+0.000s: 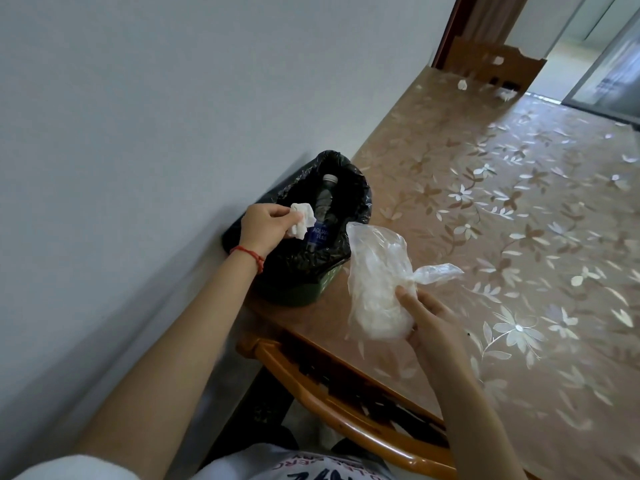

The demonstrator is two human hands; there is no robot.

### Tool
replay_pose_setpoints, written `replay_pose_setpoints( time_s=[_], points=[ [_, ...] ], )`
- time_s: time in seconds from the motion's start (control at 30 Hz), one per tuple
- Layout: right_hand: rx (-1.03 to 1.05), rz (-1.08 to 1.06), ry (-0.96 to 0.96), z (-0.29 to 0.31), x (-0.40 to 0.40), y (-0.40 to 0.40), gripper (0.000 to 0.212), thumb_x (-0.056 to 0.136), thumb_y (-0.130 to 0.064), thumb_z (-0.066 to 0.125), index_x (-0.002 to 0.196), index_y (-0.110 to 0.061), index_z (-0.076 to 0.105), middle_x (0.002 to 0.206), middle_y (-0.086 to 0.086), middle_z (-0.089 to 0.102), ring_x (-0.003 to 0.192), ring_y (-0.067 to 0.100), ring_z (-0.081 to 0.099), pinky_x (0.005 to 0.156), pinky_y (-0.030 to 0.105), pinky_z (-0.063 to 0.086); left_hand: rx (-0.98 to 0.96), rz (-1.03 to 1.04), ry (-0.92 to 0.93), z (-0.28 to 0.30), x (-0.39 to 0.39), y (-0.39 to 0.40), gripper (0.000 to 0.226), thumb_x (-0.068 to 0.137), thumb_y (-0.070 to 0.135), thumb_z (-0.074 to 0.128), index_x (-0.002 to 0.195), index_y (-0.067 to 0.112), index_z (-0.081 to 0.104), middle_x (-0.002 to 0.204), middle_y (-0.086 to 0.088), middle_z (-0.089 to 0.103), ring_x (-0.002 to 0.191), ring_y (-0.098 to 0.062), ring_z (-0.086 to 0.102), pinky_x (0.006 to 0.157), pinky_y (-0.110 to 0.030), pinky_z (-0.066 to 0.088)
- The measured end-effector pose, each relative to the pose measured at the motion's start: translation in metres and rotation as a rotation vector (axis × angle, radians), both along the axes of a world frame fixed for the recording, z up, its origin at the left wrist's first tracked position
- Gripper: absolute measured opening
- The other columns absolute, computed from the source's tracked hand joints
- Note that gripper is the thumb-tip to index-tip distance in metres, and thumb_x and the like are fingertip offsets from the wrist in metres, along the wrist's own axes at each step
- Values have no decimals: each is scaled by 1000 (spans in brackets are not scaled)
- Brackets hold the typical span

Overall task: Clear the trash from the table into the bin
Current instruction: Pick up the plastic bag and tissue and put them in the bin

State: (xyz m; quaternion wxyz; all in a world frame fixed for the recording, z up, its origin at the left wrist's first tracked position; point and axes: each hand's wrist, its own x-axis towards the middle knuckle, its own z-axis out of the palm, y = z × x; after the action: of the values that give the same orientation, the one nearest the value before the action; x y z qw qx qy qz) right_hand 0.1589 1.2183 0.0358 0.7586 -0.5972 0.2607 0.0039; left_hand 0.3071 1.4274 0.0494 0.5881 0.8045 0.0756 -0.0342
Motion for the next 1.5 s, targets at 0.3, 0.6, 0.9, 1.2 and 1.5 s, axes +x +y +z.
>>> replay_pose_setpoints(
  time_s=[0.3, 0.6, 0.9, 1.2, 1.5],
  points=[
    [-7, 26, -20, 4, 17, 3, 24, 80, -19, 67, 101, -7, 68, 99, 14, 72, 89, 29, 70, 83, 48, 54, 372, -62, -200, 6, -22, 8, 36, 85, 26, 61, 117, 8, 61, 113, -9, 67, 105, -19, 61, 92, -23, 41],
    [-66, 73, -82, 26, 62, 19, 19, 81, -22, 68, 95, -9, 69, 92, 10, 73, 84, 25, 70, 79, 42, 57, 826, -165, -360, -17, -78, 38, 58, 86, 46, 34, 122, 6, 56, 129, -16, 56, 124, -33, 48, 103, -45, 39],
    [-170, 105, -136, 40, 130, 51, 19, 77, -26, 73, 87, -10, 69, 92, 7, 72, 89, 22, 69, 83, 39, 55, 946, -155, -376, -26, -103, 47, 50, 86, 40, 40, 116, 5, 60, 121, -17, 62, 114, -32, 57, 94, -43, 46],
    [-451, 170, -119, 26, 145, 70, 51, 76, -39, 71, 117, -11, 61, 90, -5, 64, 95, 16, 63, 89, 41, 52, 949, -153, -378, -25, -105, 48, 61, 93, 48, 23, 116, 6, 60, 121, -16, 62, 113, -31, 58, 94, -42, 48],
    [-832, 230, -243, 31, 83, 51, 55, 84, -40, 63, 131, -16, 50, 127, 3, 58, 115, 14, 53, 97, 32, 44, 918, -160, -445, -22, -108, 38, 50, 87, 40, 39, 119, 6, 59, 122, -15, 61, 116, -31, 56, 98, -41, 43]
  ],
)
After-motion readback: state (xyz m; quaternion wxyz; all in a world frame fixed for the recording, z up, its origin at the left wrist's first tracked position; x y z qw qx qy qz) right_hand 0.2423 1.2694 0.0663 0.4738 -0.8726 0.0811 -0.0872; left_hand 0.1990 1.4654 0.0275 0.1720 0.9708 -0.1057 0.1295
